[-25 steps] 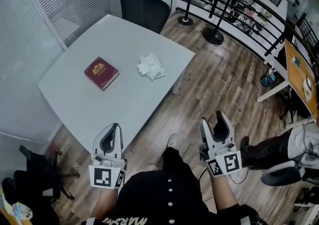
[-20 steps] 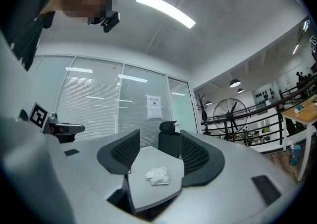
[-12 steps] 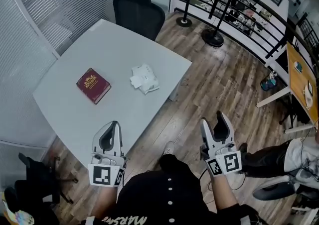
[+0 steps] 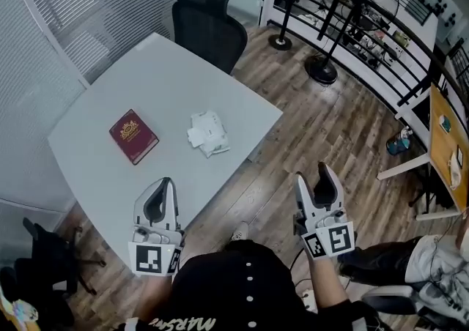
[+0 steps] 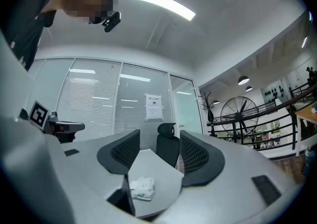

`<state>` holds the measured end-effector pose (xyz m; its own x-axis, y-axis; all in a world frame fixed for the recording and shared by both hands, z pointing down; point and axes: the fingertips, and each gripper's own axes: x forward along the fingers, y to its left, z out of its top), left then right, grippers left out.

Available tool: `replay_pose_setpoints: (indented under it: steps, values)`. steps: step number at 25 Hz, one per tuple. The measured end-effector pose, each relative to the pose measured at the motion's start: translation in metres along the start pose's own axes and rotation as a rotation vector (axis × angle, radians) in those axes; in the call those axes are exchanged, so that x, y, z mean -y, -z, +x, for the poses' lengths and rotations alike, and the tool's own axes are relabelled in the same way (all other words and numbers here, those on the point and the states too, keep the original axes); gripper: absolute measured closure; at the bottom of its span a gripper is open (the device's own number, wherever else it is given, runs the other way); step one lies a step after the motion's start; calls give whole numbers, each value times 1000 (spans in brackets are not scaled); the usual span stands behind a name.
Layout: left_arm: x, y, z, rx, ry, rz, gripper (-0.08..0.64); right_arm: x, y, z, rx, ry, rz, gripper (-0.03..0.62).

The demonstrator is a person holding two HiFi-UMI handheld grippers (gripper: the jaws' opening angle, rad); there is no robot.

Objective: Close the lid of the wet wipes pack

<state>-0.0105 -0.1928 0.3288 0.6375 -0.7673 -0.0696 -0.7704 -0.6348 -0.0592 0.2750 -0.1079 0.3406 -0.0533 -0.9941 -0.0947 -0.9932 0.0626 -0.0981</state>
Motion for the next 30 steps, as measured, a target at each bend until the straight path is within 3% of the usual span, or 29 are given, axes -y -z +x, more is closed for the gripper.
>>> replay_pose_setpoints:
  steps: [12, 30]
  values:
    - [25, 5, 33, -23, -63, 11, 552, 44, 3, 37, 11, -72, 43, 344]
    - [-17, 22, 67, -44, -129, -16, 552, 31, 24, 98, -35, -147, 35, 344]
